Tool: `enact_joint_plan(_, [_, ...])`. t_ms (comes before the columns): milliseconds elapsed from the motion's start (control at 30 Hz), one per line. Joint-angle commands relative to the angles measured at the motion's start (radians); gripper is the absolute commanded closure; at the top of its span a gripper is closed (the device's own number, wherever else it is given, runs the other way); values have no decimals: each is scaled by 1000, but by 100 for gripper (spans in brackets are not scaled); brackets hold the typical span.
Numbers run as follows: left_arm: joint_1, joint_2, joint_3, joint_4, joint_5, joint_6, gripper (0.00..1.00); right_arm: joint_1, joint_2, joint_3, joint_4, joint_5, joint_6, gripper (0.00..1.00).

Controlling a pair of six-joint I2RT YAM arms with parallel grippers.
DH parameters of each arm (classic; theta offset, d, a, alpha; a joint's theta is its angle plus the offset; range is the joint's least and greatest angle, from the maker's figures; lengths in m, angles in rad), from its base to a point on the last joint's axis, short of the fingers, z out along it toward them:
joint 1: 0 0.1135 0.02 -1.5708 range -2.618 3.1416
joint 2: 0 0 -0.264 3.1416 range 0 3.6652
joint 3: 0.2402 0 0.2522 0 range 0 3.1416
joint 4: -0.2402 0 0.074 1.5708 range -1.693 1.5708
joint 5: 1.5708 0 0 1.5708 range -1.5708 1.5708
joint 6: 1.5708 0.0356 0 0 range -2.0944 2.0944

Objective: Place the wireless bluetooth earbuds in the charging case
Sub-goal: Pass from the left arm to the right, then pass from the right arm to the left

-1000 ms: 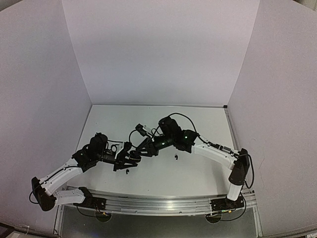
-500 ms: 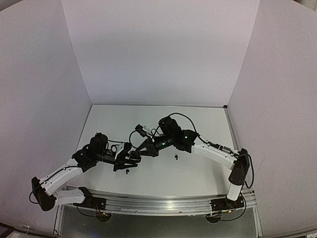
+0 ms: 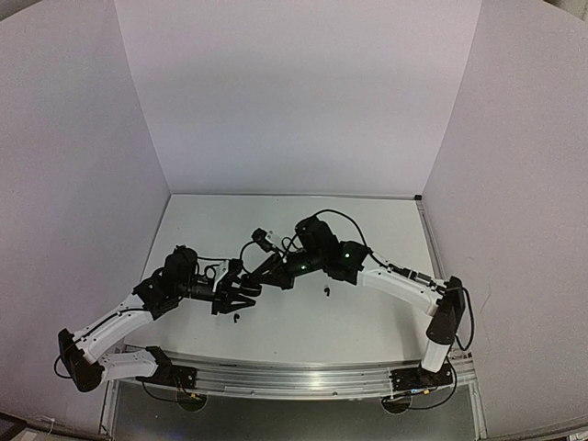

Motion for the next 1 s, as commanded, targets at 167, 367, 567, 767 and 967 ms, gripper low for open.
enact_joint_plan(167, [2, -19, -1, 70, 4, -31, 82, 16, -65, 4, 32, 41, -54, 100])
enact_joint_plan(367, [2, -19, 3, 65, 6, -33, 72, 23, -65, -2, 31, 54, -69, 100])
enact_joint_plan(567, [3, -19, 5, 81, 22, -57, 73, 29, -65, -1, 33, 75, -84, 100])
enact_joint_plan(767, [4, -19, 3, 88, 29, -62, 87, 37, -69, -3, 34, 98, -108, 100])
enact_joint_plan(967, [4, -19, 8, 86, 30, -60, 100, 40, -70, -6, 35, 101, -114, 100])
